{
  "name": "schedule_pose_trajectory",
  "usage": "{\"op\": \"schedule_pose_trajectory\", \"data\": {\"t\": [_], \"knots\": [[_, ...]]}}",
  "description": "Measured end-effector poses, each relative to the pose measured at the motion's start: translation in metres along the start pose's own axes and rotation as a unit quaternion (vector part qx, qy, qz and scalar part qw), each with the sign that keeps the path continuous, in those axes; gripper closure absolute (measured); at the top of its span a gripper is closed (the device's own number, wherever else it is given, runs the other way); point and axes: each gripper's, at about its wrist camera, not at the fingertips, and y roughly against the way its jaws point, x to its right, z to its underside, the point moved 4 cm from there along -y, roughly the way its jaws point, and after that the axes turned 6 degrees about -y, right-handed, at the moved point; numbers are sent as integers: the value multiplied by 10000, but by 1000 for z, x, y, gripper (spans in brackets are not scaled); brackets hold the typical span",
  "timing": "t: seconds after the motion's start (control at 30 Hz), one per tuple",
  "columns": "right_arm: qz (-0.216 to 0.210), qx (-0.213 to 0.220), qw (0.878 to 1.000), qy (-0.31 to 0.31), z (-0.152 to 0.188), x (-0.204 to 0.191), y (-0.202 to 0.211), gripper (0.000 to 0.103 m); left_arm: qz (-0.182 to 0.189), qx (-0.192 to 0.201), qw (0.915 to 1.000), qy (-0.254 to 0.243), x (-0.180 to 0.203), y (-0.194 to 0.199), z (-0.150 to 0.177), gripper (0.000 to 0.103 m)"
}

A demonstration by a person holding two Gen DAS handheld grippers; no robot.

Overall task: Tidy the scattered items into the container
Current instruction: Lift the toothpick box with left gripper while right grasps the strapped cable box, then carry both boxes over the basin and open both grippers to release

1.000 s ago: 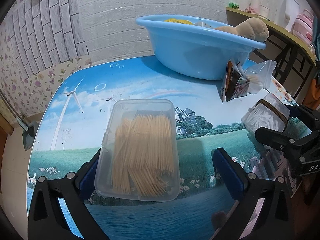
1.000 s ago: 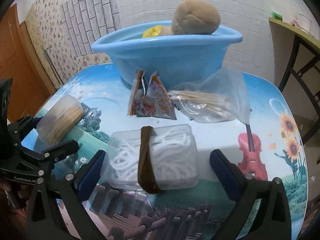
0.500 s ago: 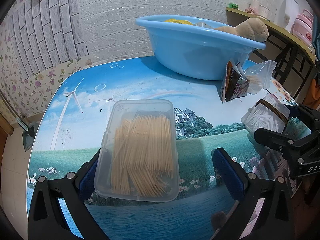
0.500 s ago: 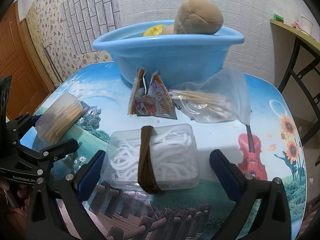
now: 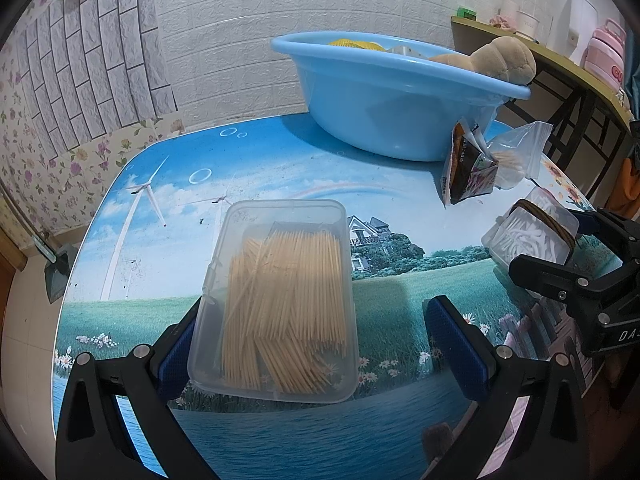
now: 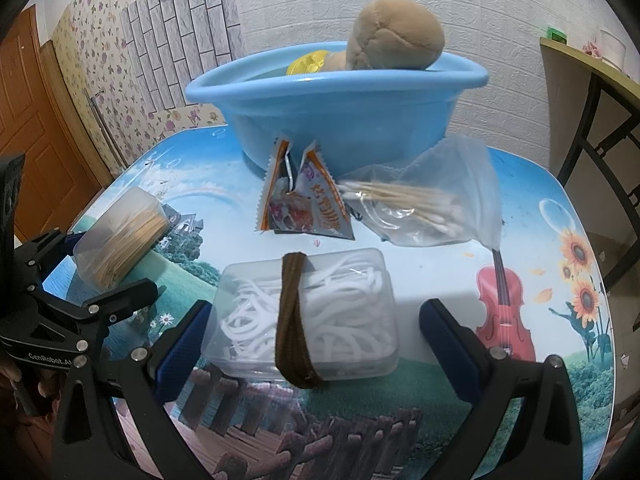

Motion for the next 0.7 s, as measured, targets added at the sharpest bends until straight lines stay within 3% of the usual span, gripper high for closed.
{"op": "schedule_pose_trajectory", "data": {"t": [0.33,0.43,0.53,0.63,0.7], "knots": [[-28,18,10000,-15,0,2,1,0,0,18,10000,24,0,1,2,0],[-12,80,10000,-22,1,4,3,6,-75,113,9999,68,-2,3,1,12],[-56,158,9998,83,3,2,6,21,-160,251,9995,141,-4,6,0,26],[-36,167,9996,202,4,0,7,21,-240,332,9989,208,-7,8,0,43],[-59,198,9996,175,4,2,10,21,-229,334,9989,224,-8,9,0,43]]}}
